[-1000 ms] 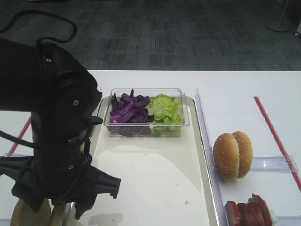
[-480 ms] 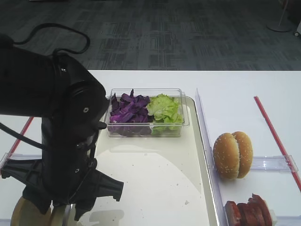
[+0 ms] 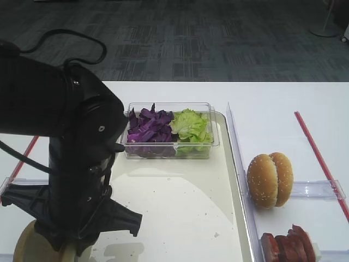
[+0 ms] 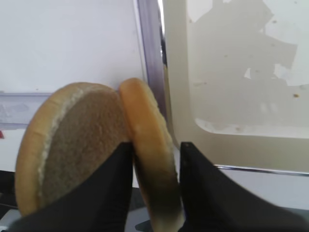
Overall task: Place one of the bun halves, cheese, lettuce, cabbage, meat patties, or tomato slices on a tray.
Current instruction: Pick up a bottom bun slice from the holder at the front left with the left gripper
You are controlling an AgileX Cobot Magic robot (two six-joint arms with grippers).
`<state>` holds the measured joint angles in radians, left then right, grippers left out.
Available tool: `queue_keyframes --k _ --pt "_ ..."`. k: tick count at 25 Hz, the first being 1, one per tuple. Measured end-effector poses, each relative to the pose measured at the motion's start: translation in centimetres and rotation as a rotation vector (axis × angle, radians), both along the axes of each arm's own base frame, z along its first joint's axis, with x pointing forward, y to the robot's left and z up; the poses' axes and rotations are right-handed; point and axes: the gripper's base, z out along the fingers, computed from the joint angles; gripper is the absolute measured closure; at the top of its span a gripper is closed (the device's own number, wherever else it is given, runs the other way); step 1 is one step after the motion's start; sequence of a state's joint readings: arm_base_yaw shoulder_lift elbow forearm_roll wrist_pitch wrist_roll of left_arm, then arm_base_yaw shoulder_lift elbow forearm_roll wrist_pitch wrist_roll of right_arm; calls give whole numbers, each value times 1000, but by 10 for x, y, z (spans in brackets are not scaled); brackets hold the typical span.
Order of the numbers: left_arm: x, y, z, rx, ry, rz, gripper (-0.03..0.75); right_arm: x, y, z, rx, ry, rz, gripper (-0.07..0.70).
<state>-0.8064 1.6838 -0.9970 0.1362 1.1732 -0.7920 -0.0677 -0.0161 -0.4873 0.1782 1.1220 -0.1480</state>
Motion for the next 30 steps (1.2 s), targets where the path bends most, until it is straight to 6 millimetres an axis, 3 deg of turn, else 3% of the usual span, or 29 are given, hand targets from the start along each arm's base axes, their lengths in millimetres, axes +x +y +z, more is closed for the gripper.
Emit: queue_keyframes --k 12,23,30 --pt "-1 2 0 16 27 -49 619 0 0 0 2 0 -1 94" --pt "-1 1 1 16 28 -53 636 0 0 0 2 0 -1 94" --pt "5 -5 12 -3 9 -82 638 0 0 0 2 0 -1 94"
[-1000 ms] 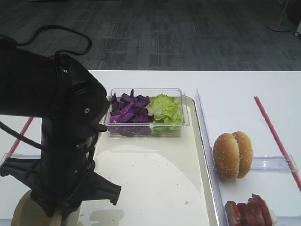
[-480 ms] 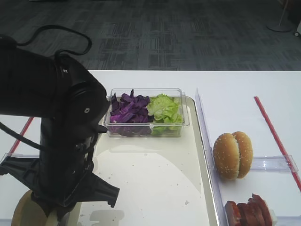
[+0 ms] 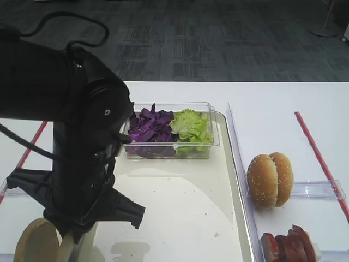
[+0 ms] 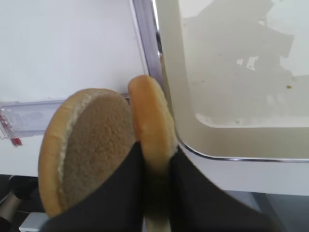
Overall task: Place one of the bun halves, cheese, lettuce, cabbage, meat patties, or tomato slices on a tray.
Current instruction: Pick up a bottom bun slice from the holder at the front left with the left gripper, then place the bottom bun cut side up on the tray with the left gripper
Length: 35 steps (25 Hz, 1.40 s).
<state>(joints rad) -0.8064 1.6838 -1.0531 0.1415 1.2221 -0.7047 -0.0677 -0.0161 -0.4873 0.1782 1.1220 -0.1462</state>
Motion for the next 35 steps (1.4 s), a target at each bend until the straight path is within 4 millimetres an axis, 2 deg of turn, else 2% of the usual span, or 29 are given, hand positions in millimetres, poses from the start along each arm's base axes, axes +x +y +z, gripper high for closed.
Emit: queue_keyframes --k 7,13,23,29,35 --pt "8 -6 13 -26 -43 -25 639 0 0 0 0 0 0 94" --pt "6 -5 33 -96 -98 -23 640 0 0 0 3 0 -2 94" --pt "7 -9 52 -163 -134 -38 641 0 0 0 4 0 -2 94" --pt "3 -14 54 -216 -88 -67 643 0 0 0 4 0 -2 94" --pt "1 -26 55 -345 -65 -117 643 0 0 0 4 0 -2 94"
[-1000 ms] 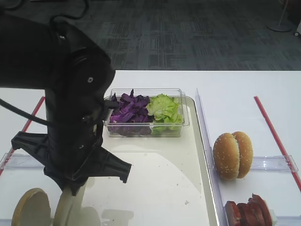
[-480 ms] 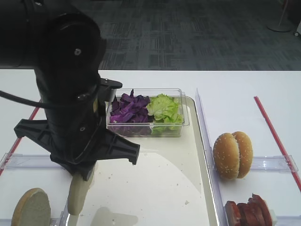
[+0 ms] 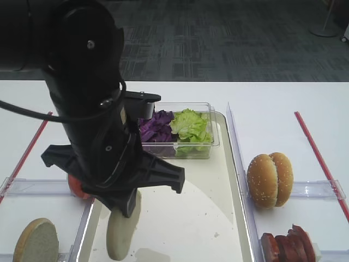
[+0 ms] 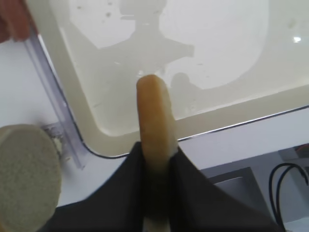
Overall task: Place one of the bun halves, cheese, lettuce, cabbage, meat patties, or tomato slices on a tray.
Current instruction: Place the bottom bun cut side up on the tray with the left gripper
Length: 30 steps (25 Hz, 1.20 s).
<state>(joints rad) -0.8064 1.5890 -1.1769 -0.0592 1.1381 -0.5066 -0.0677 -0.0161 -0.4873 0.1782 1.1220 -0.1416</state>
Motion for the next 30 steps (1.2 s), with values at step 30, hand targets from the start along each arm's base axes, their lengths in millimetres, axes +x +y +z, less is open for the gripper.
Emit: queue_keyframes --k 30 --pt "31 -3 -38 -604 -21 -126 644 0 0 0 0 0 0 94"
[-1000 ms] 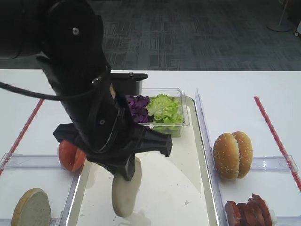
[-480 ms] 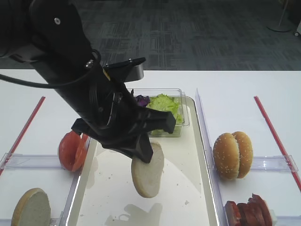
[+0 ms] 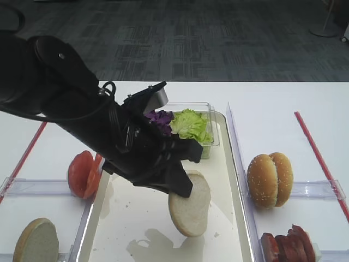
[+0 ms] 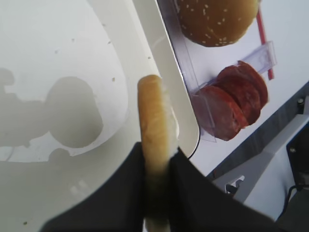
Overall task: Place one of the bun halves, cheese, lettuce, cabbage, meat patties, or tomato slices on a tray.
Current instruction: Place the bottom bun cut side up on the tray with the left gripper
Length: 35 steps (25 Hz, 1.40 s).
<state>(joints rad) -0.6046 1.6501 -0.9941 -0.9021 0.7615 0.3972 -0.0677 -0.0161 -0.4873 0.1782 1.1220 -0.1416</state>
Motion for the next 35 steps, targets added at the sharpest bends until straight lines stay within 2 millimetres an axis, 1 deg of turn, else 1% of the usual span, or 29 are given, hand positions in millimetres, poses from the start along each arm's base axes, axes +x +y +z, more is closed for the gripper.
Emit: queue_keyframes --k 2,3,4,8,10,21,27,35 --pt "2 1 -6 -13 11 0 644 0 0 0 0 0 0 94" --pt "2 1 -6 -13 11 0 644 0 0 0 0 0 0 94" --pt "6 2 -11 -21 18 4 644 0 0 0 0 0 0 94" --pt "13 5 -17 -36 29 18 645 0 0 0 0 0 0 94" --pt "18 7 -27 -44 56 30 645 0 0 0 0 0 0 94" --pt "25 3 -60 -53 164 29 645 0 0 0 0 0 0 94" --pt "28 5 -67 -57 204 53 646 0 0 0 0 0 0 94" --pt "31 14 -69 -25 243 87 646 0 0 0 -2 0 1 94"
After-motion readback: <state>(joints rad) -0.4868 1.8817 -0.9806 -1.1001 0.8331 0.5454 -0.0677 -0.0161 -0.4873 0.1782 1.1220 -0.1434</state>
